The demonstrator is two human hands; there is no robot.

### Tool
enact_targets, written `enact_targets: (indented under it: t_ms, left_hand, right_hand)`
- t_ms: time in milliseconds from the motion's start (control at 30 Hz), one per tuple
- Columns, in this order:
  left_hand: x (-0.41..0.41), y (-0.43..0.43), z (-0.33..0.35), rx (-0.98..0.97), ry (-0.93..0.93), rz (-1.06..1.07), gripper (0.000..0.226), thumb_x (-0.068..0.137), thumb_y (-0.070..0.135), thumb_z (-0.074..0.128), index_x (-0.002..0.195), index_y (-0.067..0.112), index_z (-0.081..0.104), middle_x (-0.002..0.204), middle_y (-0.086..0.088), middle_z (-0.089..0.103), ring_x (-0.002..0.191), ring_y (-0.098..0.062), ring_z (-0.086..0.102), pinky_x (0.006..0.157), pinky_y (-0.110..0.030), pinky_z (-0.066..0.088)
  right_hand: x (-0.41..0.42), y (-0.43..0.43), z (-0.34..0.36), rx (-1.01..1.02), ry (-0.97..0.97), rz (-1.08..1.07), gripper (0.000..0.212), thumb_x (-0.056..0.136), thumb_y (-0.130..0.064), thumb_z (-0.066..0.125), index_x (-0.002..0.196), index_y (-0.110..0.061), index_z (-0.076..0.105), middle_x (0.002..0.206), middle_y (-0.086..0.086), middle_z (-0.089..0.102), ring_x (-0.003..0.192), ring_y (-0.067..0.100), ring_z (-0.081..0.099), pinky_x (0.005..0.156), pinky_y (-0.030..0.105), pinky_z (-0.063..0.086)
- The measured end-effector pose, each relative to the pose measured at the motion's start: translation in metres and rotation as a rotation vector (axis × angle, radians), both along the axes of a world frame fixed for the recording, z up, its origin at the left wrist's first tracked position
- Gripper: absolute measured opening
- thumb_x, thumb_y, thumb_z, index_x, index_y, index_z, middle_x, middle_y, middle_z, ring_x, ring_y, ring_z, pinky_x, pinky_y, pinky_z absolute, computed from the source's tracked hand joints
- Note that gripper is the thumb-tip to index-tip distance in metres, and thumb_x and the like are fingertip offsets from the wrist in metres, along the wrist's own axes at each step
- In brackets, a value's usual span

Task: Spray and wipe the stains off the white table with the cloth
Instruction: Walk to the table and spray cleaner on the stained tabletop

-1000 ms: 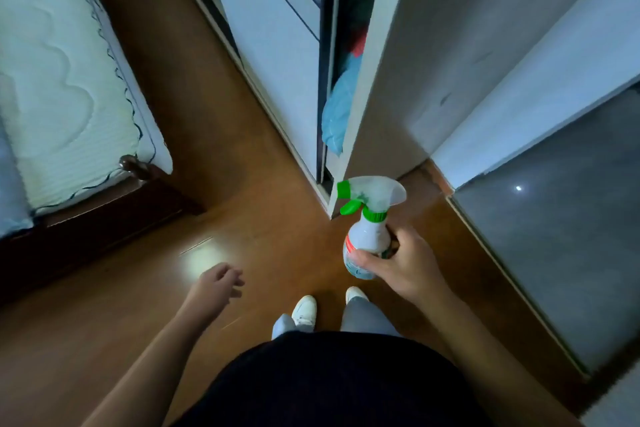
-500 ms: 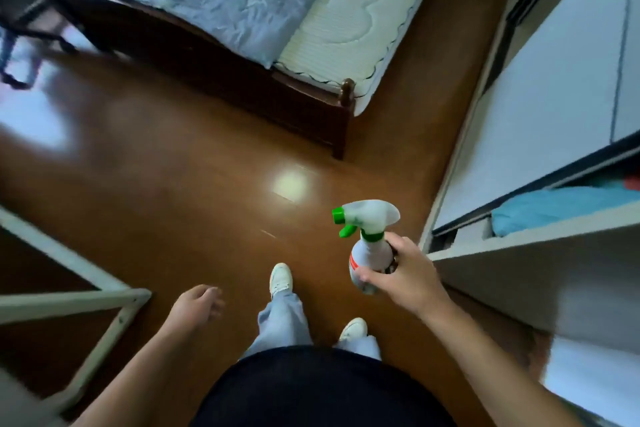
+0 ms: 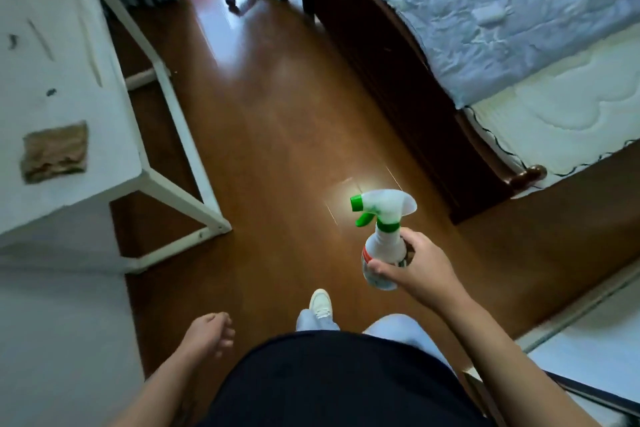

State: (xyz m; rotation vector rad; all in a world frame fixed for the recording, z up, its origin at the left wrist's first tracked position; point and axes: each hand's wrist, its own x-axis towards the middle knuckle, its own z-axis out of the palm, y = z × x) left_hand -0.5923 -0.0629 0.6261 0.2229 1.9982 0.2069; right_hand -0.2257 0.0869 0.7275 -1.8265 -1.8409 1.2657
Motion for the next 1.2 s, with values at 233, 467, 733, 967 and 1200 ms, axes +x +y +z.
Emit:
enact_targets:
  t_ms: [233, 467, 733, 967, 1200]
  left_hand:
    - [-0.005, 0.128, 0.034, 0.214, -0.024, -0.184, 0.023, 0.107, 0.029, 0.045, 0.105, 0.019, 0.066, 0.101, -0.003, 0.071, 0.094, -0.022, 0.070, 0.075, -0.032, 0.053]
    - [-0.038, 0.223, 0.034, 0.278, 0.033, -0.093, 0.020, 0.106, 0.032, 0.048, 0.108, 0.021, 0.065, 0.103, -0.001, 0.070, 0.095, -0.018, 0.069, 0.076, -0.028, 0.054]
    - [-0.076, 0.228, 0.037, 0.175, 0.095, 0.409, 0.022, 0.106, 0.026, 0.047, 0.104, 0.015, 0.066, 0.099, -0.008, 0.071, 0.082, -0.023, 0.067, 0.061, -0.027, 0.046]
    - [-0.080, 0.179, 0.037, 0.080, 0.094, 0.845, 0.022, 0.105, 0.026, 0.049, 0.106, 0.012, 0.067, 0.100, -0.009, 0.073, 0.083, -0.023, 0.069, 0.057, -0.026, 0.045]
    - [-0.126, 0.180, 0.024, 0.103, 0.043, 1.050, 0.025, 0.107, 0.029, 0.046, 0.108, 0.014, 0.066, 0.106, -0.010, 0.072, 0.098, -0.028, 0.070, 0.078, -0.036, 0.054]
  right_hand:
    - [-0.040, 0.077, 0.001, -0.019, 0.002, 0.019, 0.053, 0.059, -0.063, 0.079, 0.106, -0.049, 0.060, 0.106, -0.019, 0.063, 0.096, 0.006, 0.062, 0.084, 0.037, 0.056]
    - [-0.081, 0.202, -0.006, 0.008, 0.010, 0.129, 0.039, 0.069, -0.058, 0.082, 0.098, -0.054, 0.057, 0.103, -0.019, 0.062, 0.091, 0.002, 0.061, 0.079, 0.035, 0.056]
    - [-0.202, 0.348, 0.008, 0.007, 0.088, 0.540, 0.034, 0.072, -0.053, 0.083, 0.098, -0.050, 0.062, 0.096, -0.022, 0.067, 0.088, -0.006, 0.060, 0.072, 0.025, 0.050]
    - [-0.352, 0.396, 0.009, -0.010, 0.074, 0.941, 0.048, 0.066, -0.067, 0.080, 0.105, -0.045, 0.062, 0.099, -0.016, 0.066, 0.088, 0.006, 0.066, 0.077, 0.037, 0.060]
    - [-0.469, 0.397, -0.002, -0.037, 0.061, 1.147, 0.059, 0.064, -0.069, 0.081, 0.113, -0.042, 0.061, 0.103, -0.016, 0.065, 0.092, 0.005, 0.067, 0.078, 0.032, 0.061]
